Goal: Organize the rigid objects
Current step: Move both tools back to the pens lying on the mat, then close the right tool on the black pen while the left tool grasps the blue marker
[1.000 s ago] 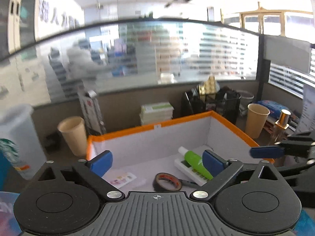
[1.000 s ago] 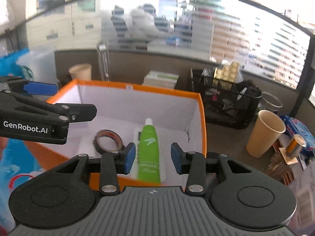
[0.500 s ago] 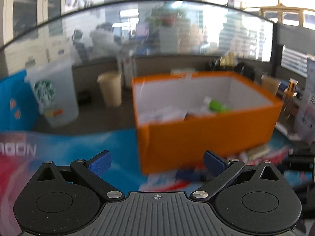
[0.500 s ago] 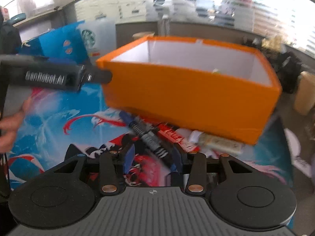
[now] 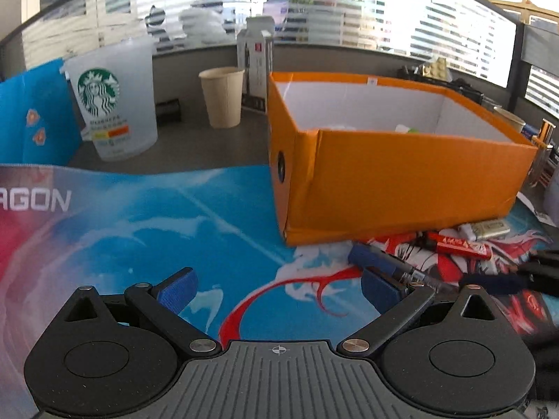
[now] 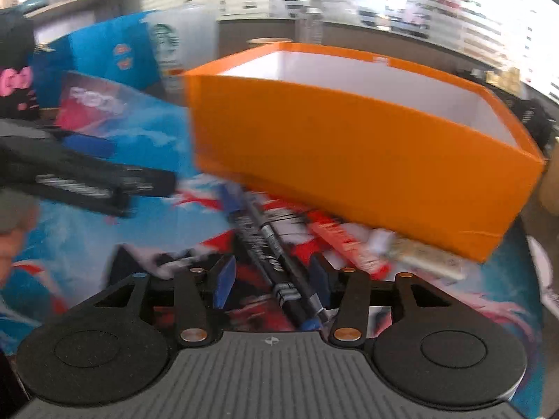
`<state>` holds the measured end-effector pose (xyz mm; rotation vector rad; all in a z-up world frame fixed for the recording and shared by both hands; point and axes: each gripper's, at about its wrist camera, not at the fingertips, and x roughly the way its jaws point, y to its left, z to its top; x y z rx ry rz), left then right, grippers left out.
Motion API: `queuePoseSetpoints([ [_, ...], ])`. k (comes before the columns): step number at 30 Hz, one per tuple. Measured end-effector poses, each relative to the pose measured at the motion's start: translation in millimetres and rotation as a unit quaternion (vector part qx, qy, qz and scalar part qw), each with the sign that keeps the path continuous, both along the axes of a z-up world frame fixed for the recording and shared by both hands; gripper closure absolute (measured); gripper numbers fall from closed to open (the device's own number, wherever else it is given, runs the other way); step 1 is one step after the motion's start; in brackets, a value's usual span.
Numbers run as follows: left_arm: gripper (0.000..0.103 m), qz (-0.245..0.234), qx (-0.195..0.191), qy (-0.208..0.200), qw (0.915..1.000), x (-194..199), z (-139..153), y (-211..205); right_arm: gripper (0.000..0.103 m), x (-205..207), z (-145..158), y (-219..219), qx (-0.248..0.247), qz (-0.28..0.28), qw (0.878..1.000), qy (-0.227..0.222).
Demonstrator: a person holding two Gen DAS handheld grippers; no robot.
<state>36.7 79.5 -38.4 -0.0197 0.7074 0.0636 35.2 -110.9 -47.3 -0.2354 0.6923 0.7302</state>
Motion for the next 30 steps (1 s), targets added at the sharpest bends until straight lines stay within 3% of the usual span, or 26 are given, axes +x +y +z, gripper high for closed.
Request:
queuePoseSetpoints([
  [4, 0.002, 0.010, 0.003, 0.006, 0.9999, -3.7, -3.7, 7.7, 0.062, -25.5, 2.6, 7.7, 0.003, 0.030, 1.000, -0.001],
  [9, 0.002, 0.026, -0.012, 0.012, 0.9995, -7.5, -4.2, 19.5, 0.065, -16.6, 12.1, -19.3, 0.072, -0.043, 0.996, -0.005],
  [12, 0.002, 0.027, -0.008, 0.015, 0.9995, -7.1, -5.5, 19.4, 0.075, -10.2, 3.8, -21.5, 0.053, -0.056, 0.997, 0.000],
  [18, 0.002, 0.028, -0.013, 0.022, 0.9993, -12.3, -11.7, 18.1, 0.075, -18.3, 1.4, -10.8, 0.060, -0.023, 0.998, 0.003],
  [20, 0.002, 0.027, -0.012, 0.027, 0.9992, -14.9, -15.0, 16.6, 0.076, -20.8, -5.0, 0.3, 0.035, -0.024, 0.999, -0.005],
  [24, 0.002, 0.031, 0.004, 0.027, 0.9992, -22.9, -17.1, 12.2, 0.089, -28.5, -13.8, 7.0, 0.003, -0.033, 0.998, -0.048],
  [30, 0.000, 0.045, 0.005, 0.018, 0.9988, -39.0, -18.3, 3.7, 0.089, -30.4, -15.7, 4.0, 0.007, -0.034, 0.998, -0.057],
])
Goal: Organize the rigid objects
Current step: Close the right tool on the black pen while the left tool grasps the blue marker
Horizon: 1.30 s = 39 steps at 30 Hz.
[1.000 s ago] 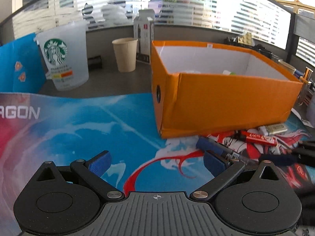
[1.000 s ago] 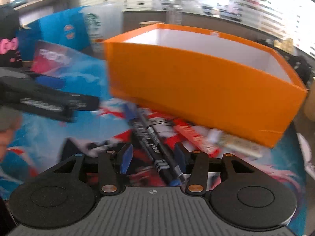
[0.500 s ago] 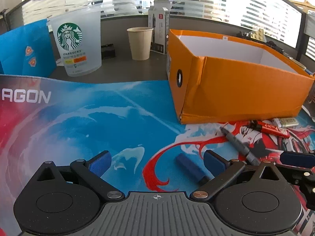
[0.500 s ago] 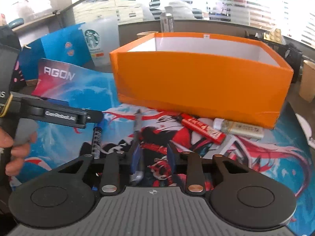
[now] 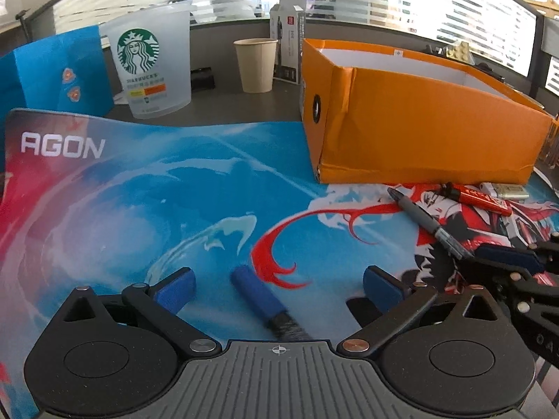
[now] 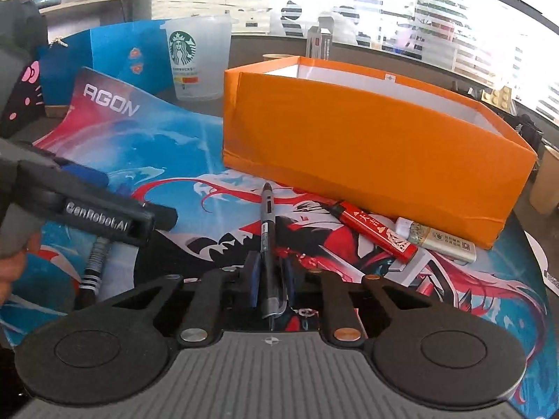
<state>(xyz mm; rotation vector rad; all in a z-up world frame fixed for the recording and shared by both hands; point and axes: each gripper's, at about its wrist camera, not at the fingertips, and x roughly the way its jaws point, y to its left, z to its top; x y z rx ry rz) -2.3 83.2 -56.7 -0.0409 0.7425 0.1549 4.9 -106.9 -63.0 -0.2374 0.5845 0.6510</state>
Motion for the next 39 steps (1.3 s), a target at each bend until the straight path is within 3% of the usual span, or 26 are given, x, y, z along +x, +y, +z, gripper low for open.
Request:
queuePoseSetpoints([
  [7, 0.000, 0.016, 0.002, -0.022, 0.9996, -26.1, -2.6, -11.7, 0.089, -1.9, -0.6, -2.8, 0.006, -0.002, 1.000, -0.003],
  [11, 0.002, -0.013, 0.003, -0.040, 0.9991, -44.3, -5.2, -25.1, 0.089, -3.8, -1.1, -3.9, 0.006, -0.005, 1.000, -0.006],
  [13, 0.013, -0.032, 0.005, -0.052, 0.9981, -49.3, -4.3, -31.2, 0.089, -5.1, -1.2, -3.3, 0.003, -0.007, 1.000, -0.009],
  [14, 0.028, -0.038, 0.004, -0.055, 0.9978, -49.8, -2.8, -33.2, 0.089, -5.6, -1.3, -3.3, 0.002, -0.007, 1.000, -0.011],
  [15, 0.053, -0.042, 0.004, -0.059, 0.9974, -50.1, -1.3, -34.5, 0.089, -6.5, -1.5, -3.2, 0.000, -0.007, 1.000, -0.013],
  [17, 0.081, -0.043, 0.003, -0.064, 0.9970, -47.9, 1.3, -33.4, 0.089, -8.0, -1.6, -2.1, -0.002, -0.009, 1.000, -0.015],
  [20, 0.092, -0.040, -0.009, -0.064, 0.9971, -42.1, 1.9, -27.4, 0.089, -10.4, -1.6, -0.7, -0.008, -0.008, 1.000, -0.020],
  [29, 0.092, -0.039, -0.043, -0.057, 0.9967, -36.8, 6.2, -16.4, 0.089, -13.6, 1.2, 0.0, 0.009, -0.017, 1.000, -0.022],
  [39, 0.092, -0.044, -0.040, -0.087, 0.9944, -41.2, 28.1, -18.4, 0.089, -15.5, 14.9, -10.9, 0.021, -0.030, 0.999, -0.037],
])
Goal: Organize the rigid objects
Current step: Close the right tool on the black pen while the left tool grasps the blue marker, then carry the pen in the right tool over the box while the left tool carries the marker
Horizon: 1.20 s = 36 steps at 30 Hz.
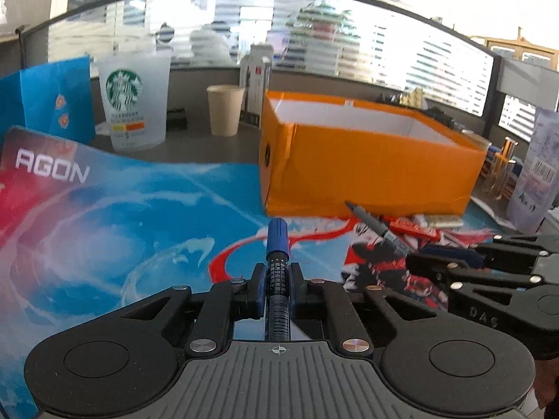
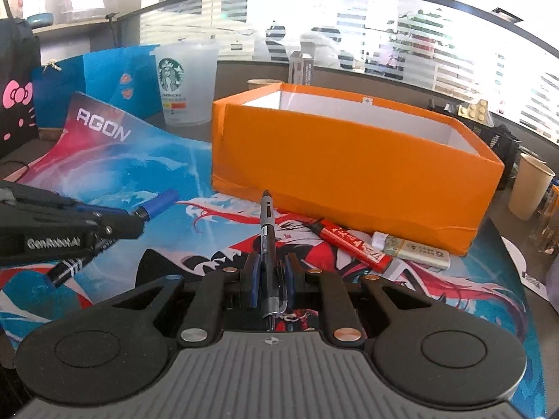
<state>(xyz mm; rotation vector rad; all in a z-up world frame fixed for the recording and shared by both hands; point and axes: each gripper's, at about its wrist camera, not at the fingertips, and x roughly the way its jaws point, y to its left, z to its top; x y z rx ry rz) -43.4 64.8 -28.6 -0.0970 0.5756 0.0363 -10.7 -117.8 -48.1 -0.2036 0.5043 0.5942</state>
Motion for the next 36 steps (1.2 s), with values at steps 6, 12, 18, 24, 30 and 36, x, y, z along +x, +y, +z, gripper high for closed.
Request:
queuePoseSetpoints([
  [6, 0.092, -0.005, 0.002, -0.019, 0.9998, 0.2, 15.1, -3.9, 0.089, -3.7, 6.7, -2.0, 0.004, -0.002, 1.000, -0.010],
  [12, 0.092, -0.006, 0.000, -0.043, 0.9991, 1.9, 30.3, -7.6, 0.089, -7.5, 15.7, -6.6, 0.016, -0.004, 1.000, -0.018],
  [18, 0.092, -0.015, 0.000, -0.059, 0.9982, 4.5, 43.1, -11.6, 0.089, -9.2, 27.5, -13.8, 0.032, -0.006, 0.999, -0.023],
  [24, 0.092, -0.020, -0.003, -0.072, 0.9972, 12.8, 55.1, -14.5, 0.089, -8.5, 38.7, -21.7, 0.049, -0.014, 0.998, -0.031],
  [30, 0.092, -0.020, -0.010, -0.093, 0.9955, 20.6, 67.3, -16.3, 0.089, -10.7, 46.4, -24.7, 0.057, -0.019, 0.997, -0.040],
  [36, 0.092, -0.021, -0.010, -0.103, 0.9944, 33.1, 75.7, -20.2, 0.089, -10.6, 54.1, -28.2, 0.065, -0.026, 0.996, -0.050],
])
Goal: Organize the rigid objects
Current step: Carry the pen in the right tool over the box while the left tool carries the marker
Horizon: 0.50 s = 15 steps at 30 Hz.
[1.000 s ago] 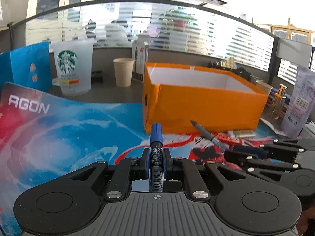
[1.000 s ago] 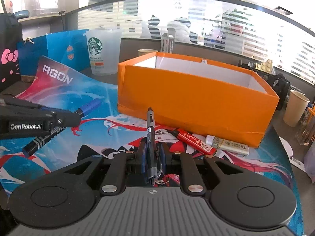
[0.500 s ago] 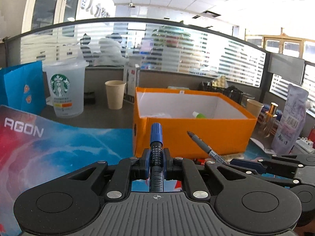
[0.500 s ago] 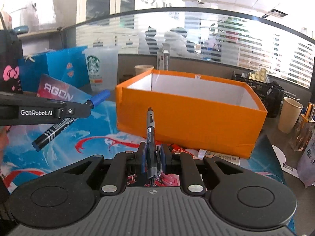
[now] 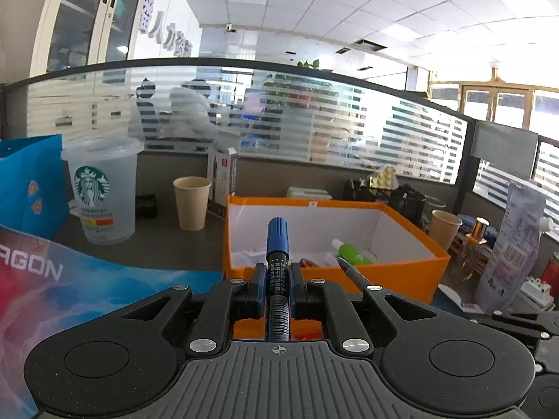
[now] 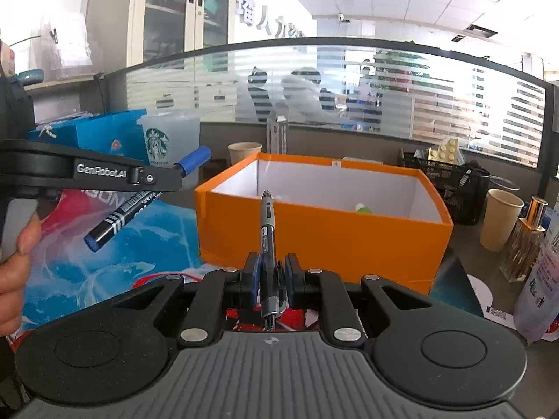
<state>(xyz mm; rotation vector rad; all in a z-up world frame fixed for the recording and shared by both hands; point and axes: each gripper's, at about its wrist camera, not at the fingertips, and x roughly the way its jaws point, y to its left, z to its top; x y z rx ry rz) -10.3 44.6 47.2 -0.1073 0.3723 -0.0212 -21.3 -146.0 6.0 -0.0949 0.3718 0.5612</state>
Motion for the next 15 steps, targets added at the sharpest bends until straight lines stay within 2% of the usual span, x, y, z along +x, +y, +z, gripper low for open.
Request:
queuePoseSetpoints([
  [15, 0.092, 0.000, -0.001, -0.024, 0.9997, 42.9, 21.2, -4.3, 0.089, 33.3, 16.1, -14.0, 0.017, -0.032, 0.999, -0.016],
])
